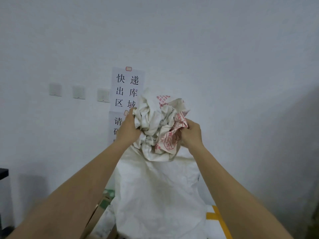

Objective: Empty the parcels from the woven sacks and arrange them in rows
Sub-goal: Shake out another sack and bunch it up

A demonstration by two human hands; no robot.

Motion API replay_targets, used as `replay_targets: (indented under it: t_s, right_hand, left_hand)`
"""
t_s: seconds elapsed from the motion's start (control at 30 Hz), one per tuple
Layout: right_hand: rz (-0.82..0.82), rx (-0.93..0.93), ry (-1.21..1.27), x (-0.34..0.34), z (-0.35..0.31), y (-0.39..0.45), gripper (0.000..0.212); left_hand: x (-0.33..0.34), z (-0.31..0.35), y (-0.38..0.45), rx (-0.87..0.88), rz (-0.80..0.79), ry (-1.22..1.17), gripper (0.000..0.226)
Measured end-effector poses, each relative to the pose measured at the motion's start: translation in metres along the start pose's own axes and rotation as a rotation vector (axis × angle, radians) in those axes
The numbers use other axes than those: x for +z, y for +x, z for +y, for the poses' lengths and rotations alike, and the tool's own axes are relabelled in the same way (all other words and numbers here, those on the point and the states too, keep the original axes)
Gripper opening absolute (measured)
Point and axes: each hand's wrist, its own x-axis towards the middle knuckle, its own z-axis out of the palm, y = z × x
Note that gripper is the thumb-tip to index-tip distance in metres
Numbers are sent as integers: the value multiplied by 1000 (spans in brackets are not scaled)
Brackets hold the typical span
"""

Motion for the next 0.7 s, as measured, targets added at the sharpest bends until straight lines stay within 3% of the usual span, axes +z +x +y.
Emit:
replay_targets:
  t_s: [0.2,0.43,0.6,0.7]
  right_hand:
    - [37,-75,-35,-4,-6,-15,28]
    - [-10,-148,-72,0,-17,-32,28]
    - [-88,-246,-8,5,-35,-42,23]
    - [-146,-277,-5,7,-37,-46,30]
  left_hand:
    - [3,5,-6,-57,-87,59,77]
    - [-17,50,-34,-123,-466,-71,118]
    - [-5,53,-43,-69,-220,-93,122]
    - [6,51,-47,-42,-26,-42,96]
